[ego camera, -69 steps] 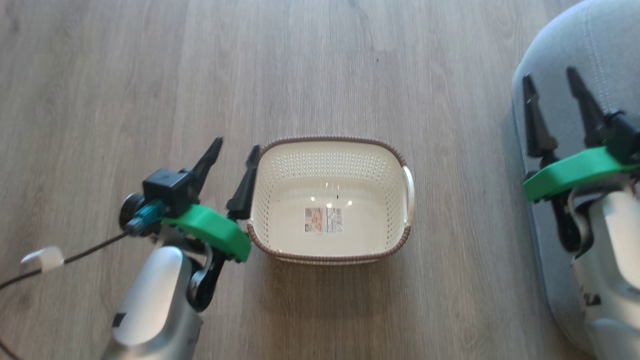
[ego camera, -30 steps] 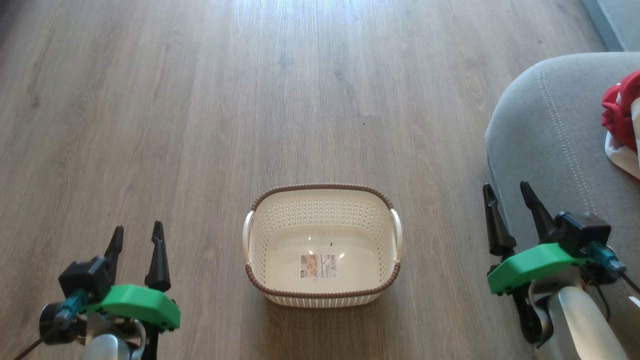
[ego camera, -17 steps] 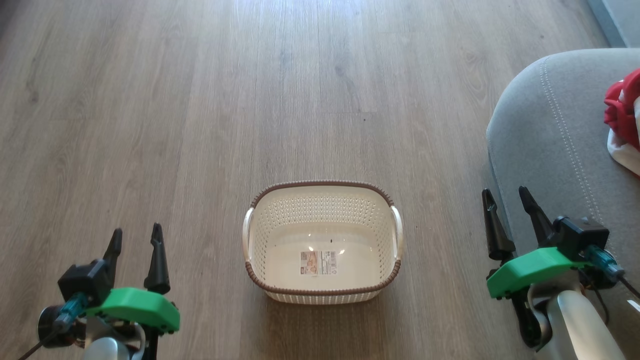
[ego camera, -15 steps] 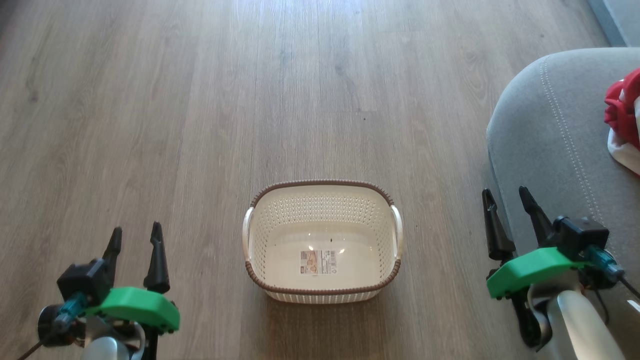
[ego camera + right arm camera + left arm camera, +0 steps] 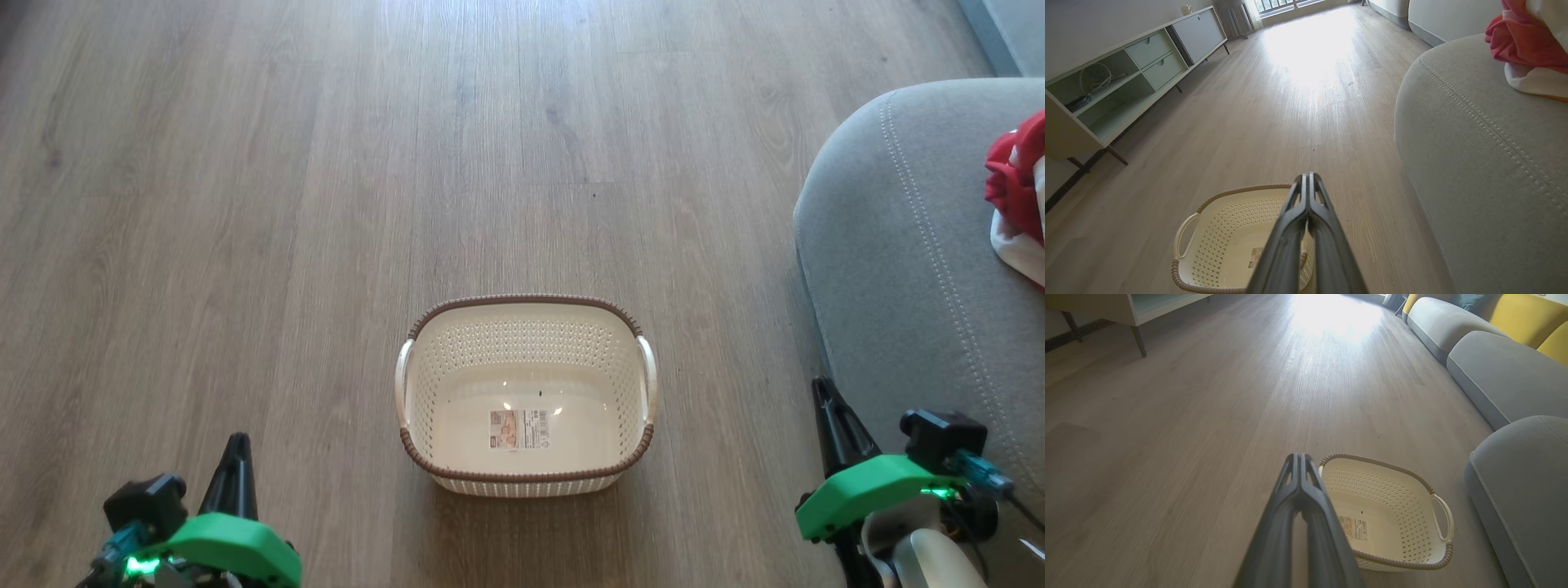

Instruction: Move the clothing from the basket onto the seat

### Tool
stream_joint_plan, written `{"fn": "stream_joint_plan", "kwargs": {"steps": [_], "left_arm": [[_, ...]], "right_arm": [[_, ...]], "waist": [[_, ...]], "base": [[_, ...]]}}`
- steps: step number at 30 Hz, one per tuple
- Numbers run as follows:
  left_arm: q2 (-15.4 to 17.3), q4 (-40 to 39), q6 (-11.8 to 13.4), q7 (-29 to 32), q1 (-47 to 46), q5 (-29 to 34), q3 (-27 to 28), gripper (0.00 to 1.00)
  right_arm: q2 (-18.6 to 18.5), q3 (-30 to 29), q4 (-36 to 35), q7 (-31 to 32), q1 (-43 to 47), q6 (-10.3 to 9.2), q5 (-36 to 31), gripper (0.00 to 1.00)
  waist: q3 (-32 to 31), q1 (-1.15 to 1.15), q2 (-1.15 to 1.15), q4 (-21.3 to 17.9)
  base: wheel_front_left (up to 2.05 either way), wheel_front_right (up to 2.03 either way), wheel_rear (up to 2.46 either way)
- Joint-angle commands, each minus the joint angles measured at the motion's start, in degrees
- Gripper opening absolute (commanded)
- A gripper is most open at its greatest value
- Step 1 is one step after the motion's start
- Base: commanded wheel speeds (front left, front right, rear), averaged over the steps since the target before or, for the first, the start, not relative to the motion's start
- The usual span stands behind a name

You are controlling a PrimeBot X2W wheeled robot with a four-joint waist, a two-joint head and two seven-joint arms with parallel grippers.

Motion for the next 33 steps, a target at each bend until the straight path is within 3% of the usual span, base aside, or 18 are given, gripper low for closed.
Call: {"fn": "stream_joint_plan", "kwargs": {"steps": [1,33], "left_arm": [[0.3,-2.0,-0.1,0.5,-2.5,-1.7,0.3,0.0],[0.5,-3.7,-1.0,5.4,-3.4,-22.0,0.3,0.0]], "right_arm": [[0.0,-0.5,-2.3,0.4,-2.6,0.0,1.7,0.0],[0.7,-2.2,-5.4,5.6,-2.0,-0.01,21.0,0.0]], "waist": [[0.0,0.0,0.0,0.0],[-0.5,0.0,0.0,-0.3]], "base": [[0.0,0.0,0.0],[0.0,0.0,0.0]]}}
